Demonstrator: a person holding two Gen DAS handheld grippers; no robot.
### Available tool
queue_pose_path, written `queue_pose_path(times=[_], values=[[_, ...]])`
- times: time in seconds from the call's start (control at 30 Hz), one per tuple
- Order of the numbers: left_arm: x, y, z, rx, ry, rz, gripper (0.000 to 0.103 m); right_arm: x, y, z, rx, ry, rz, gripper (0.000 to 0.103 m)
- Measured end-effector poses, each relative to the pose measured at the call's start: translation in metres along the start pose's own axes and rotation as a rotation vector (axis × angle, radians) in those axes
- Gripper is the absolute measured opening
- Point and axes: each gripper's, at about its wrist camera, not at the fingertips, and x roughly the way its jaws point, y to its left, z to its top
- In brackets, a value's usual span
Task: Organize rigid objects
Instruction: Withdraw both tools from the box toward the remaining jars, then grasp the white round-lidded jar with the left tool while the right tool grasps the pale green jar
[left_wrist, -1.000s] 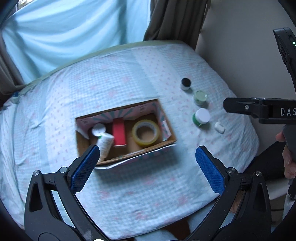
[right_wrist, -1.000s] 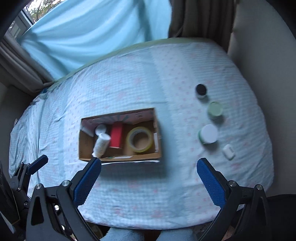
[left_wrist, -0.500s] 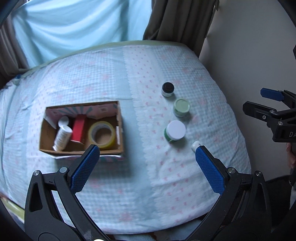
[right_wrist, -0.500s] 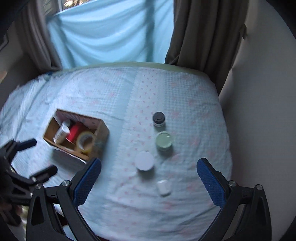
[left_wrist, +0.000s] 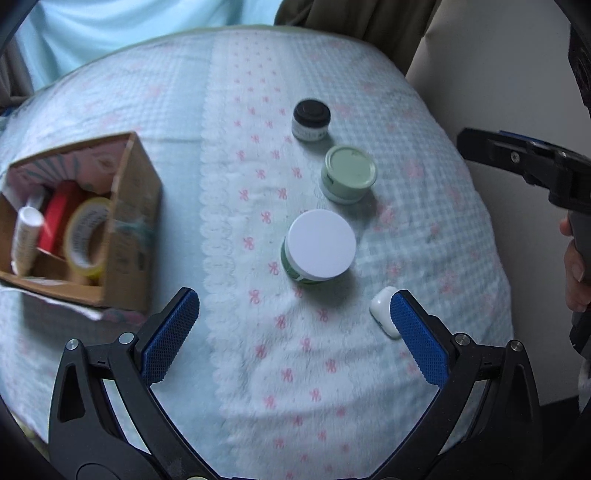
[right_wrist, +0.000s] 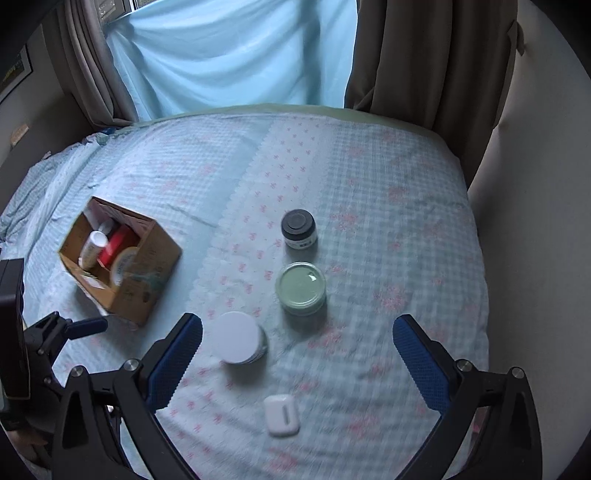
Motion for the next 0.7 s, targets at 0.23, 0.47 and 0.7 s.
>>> queue_pose_path(times=[0.23,0.47,0.7], values=[[0.082,-0.007,-0.008,0.035,0.0,0.012,0.103,0.093,-0.018,-0.012,-0.104,0.011,0.01,0.103],[0.118,-0.016,-0.002,0.076,-0.041,0.037,0.102,0.16,-0.022,-0.019,-0.156,0.039,0.069,0.103],[0.133,-0.016,0.006,0.101,-0.072,0.037,0.086,0.192,-0.017,-0.017,-0.198,0.036,0.092,0.091]])
